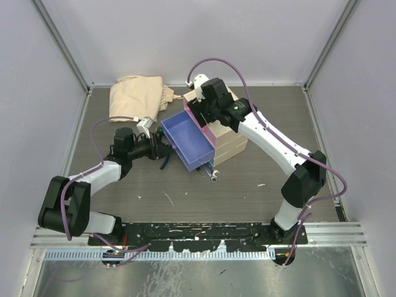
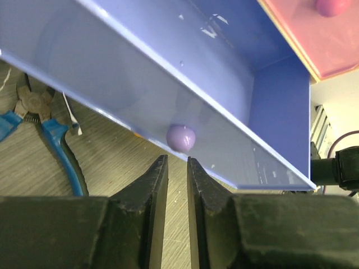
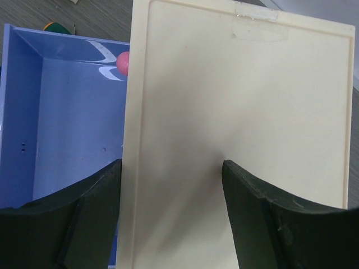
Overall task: Sort the tools into containers
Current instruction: Open the drawer in the storage box.
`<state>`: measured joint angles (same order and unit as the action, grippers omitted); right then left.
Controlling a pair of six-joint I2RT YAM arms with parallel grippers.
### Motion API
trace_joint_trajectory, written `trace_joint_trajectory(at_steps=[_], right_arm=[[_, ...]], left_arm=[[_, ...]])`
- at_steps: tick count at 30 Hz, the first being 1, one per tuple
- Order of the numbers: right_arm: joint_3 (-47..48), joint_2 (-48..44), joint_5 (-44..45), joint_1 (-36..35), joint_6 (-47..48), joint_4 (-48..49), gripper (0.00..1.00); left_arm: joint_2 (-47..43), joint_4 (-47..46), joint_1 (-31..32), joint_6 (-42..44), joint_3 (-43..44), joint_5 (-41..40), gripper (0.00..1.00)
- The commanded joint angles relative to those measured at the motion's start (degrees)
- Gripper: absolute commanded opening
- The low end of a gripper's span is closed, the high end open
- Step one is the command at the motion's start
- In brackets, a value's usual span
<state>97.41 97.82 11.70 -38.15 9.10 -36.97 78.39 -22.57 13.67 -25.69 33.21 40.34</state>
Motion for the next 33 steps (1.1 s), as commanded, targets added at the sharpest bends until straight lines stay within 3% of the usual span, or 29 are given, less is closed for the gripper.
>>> trace_joint_trajectory(at_steps=[1,5,9,21,33], right_arm=[[1.58,1.32,2.99,3.08,0.11,1.02,0.72],[1.59,1.36,2.91,3.08,0.34,0.87,0.73],[1.74,1.73,5.05,3.15,0.65,0.5,0.73],[1.39,0.12,4.23,9.98,1.51,0.5,0.73],[3.12,0.19,-1.08,15.79,1.93,0.5,0.74]], left_arm=[[-1.35,1.68,-0.71,0.18,-1.07,1.38,0.26],[-2.93,-0.57,-0.67,-2.69,-1.69,2.38,0.45],[-7.85,-1.18,-0.72,-5.45,-3.1,1.98,0.51],[-21.85,15.17,-0.67,-3.01,-2.67,-10.55,0.58],[-23.59,24.84,-0.67,-3.17,1.23,-15.81,0.6]])
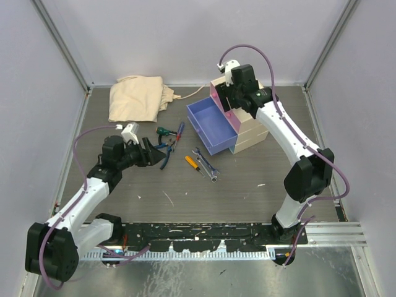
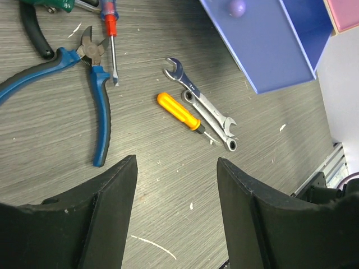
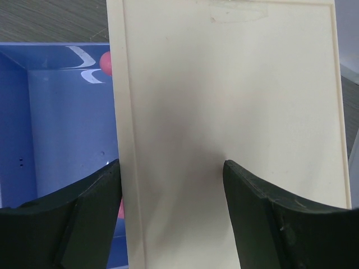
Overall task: Sort the tools into containers
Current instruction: Open the drawer in the storage box, then pick up the pliers at the center of the board.
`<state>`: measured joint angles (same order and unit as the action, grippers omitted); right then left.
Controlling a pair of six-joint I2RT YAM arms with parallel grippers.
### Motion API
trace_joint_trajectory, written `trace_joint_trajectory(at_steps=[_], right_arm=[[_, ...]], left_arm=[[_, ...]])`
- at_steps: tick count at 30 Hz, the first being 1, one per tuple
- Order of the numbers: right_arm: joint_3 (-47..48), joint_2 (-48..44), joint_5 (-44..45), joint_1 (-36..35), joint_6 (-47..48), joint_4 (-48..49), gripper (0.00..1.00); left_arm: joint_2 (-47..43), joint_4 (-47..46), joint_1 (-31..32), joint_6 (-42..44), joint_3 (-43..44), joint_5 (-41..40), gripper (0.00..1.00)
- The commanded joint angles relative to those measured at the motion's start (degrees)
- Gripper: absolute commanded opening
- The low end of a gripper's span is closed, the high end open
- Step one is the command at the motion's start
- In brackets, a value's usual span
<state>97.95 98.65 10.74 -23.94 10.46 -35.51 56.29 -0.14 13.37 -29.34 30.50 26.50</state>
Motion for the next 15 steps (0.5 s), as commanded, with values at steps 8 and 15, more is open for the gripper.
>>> trace_joint_trajectory(at_steps=[8,15], right_arm=[[2.29,-6.5,-6.44,1.64,-1.12,3.95,0.81],[-5.06,-16.46,-8.42,1.71,-7.07,11.52,0.83]], left_arm=[[-2.63,11.62,-0.38,1.17,8.07,-10.72,0.63],[-1.88,16.27,-0.44,1.34,11.15,-14.72,0.67]])
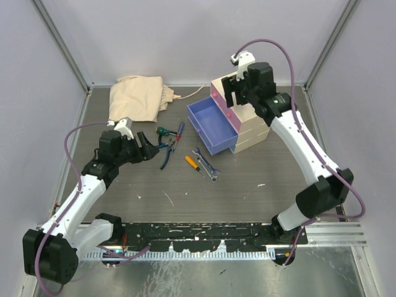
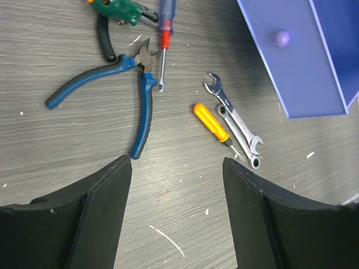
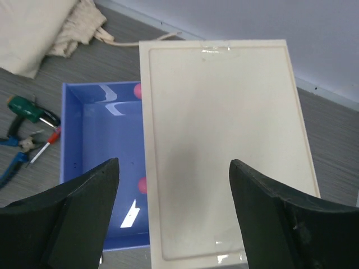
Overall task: Sort the tools into containers
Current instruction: Pick up the pliers at the center of the board.
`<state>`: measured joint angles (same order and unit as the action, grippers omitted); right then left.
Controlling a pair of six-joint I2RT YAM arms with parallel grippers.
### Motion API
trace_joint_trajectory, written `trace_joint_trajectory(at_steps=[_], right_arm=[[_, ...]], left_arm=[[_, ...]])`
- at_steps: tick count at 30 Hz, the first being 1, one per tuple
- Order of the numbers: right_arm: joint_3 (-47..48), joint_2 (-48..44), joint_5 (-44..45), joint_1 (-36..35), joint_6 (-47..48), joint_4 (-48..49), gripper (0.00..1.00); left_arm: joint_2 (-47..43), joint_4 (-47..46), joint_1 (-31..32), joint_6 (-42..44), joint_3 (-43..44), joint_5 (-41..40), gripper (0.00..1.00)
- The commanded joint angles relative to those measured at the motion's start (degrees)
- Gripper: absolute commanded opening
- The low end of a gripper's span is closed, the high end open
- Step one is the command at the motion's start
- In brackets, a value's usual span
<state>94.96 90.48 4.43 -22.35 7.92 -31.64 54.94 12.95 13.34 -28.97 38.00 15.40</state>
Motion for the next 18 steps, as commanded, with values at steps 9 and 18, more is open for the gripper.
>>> trace_joint_trajectory(at_steps=[9,18], right_arm=[[-16.63,-20.35,-4.45,0.05,-15.51,10.43,0.86],[-30.37,-32.8,-5.44,0.15,-22.35,8.4,0.85]], left_arm=[[3.19,6.7,-0.49,1.22,8.06,-6.36,0.68],[8.25,8.1,-0.31,1.72,11.84,-7.2,0.65]])
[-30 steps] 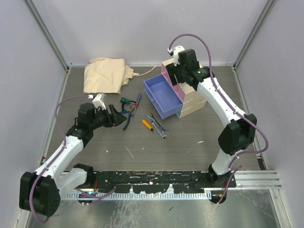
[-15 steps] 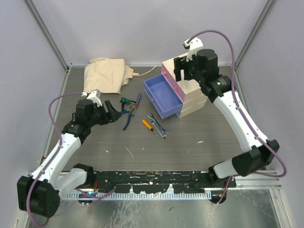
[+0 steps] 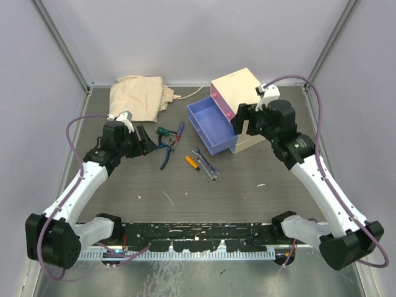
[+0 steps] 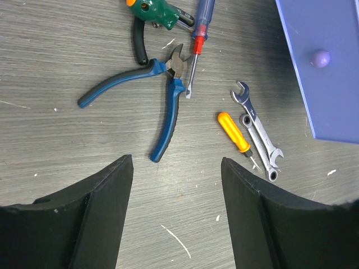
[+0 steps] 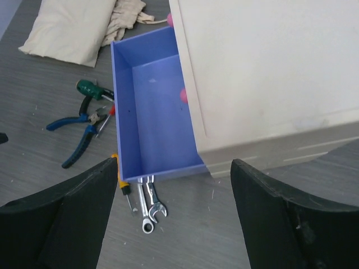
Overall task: Sort the tools into containers
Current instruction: Pick up the pliers at the center of the board.
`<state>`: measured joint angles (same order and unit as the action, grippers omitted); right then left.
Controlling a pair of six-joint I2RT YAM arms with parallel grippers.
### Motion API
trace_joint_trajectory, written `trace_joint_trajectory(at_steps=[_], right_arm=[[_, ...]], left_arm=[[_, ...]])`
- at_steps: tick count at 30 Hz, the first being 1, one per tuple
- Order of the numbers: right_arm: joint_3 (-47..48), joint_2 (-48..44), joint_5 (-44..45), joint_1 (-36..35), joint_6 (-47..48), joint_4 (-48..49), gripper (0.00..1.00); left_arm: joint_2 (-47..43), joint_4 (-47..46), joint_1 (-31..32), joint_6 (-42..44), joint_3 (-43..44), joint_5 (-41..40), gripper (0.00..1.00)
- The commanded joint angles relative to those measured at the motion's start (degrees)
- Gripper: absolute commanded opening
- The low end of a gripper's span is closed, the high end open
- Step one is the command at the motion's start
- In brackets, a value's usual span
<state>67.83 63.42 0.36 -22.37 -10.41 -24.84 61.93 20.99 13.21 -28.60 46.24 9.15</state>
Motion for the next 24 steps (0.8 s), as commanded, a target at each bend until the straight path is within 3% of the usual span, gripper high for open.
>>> trace_joint_trajectory(at_steps=[1,11,24], right_arm=[[-4.71,-6.75,-1.78,0.11,-4.15,1.21,0.85],[-17.58,-16.3,-1.46,0.17,-6.8,-1.53,0.83],[-23.95,-19.73,-3.11,0.08,-10.03,-1.82,0.8]], left_arm=[[1.76,-0.17,-0.08,1.35,3.86,-0.9,0.65],[10.16,-1.42,5.0,1.92,7.78,-3.66,0.63],[28.34,-4.48,11.38,4.27,17.3,-3.75,0.47]])
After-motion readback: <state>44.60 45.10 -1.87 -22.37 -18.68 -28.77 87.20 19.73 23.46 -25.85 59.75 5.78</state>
